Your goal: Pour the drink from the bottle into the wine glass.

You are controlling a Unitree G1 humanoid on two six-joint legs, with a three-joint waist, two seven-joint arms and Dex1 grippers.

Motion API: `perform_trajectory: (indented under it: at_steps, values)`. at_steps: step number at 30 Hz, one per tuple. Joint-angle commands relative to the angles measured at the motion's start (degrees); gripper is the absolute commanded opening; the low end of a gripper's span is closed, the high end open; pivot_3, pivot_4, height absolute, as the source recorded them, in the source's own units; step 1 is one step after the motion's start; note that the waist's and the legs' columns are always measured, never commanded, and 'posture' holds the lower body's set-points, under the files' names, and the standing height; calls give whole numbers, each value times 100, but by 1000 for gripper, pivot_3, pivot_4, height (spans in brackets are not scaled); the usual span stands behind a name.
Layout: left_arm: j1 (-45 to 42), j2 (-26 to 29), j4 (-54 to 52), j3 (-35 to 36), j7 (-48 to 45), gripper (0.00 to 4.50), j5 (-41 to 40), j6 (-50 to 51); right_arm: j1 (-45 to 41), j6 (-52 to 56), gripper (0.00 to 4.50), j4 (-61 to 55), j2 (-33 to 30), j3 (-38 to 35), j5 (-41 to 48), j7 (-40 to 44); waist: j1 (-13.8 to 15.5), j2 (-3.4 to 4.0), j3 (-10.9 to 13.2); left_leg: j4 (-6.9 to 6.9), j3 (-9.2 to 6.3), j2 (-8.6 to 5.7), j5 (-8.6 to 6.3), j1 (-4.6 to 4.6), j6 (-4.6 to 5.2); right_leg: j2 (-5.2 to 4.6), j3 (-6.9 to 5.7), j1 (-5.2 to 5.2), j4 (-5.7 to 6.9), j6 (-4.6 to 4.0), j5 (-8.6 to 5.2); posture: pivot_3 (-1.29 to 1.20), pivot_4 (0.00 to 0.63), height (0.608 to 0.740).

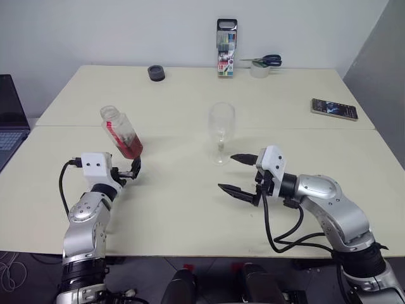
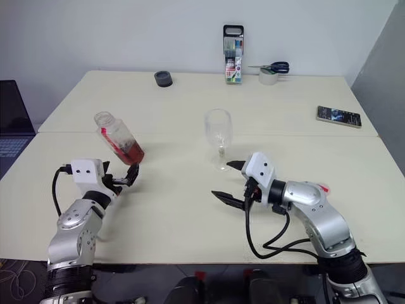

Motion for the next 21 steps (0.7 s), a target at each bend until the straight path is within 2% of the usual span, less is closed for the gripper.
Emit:
perform_trajectory:
  at_steps: [1, 21]
  values:
    - [-216, 211, 125, 198, -84, 4500, -53, -239, -177, 31, 4491, -254, 52, 8, 129, -25, -2, 0, 0, 0, 1, 0, 0, 0, 0, 0, 0, 0, 0, 0, 0, 0, 150, 740]
    - [-1385, 650, 1943, 9, -695, 4500, 110, -1038, -387, 267, 4491, -352, 29, 77, 413, 45, -4, -1, 0, -1, -1, -2, 0, -3, -1, -2, -2, -5, 0, 0, 0, 0, 150, 740]
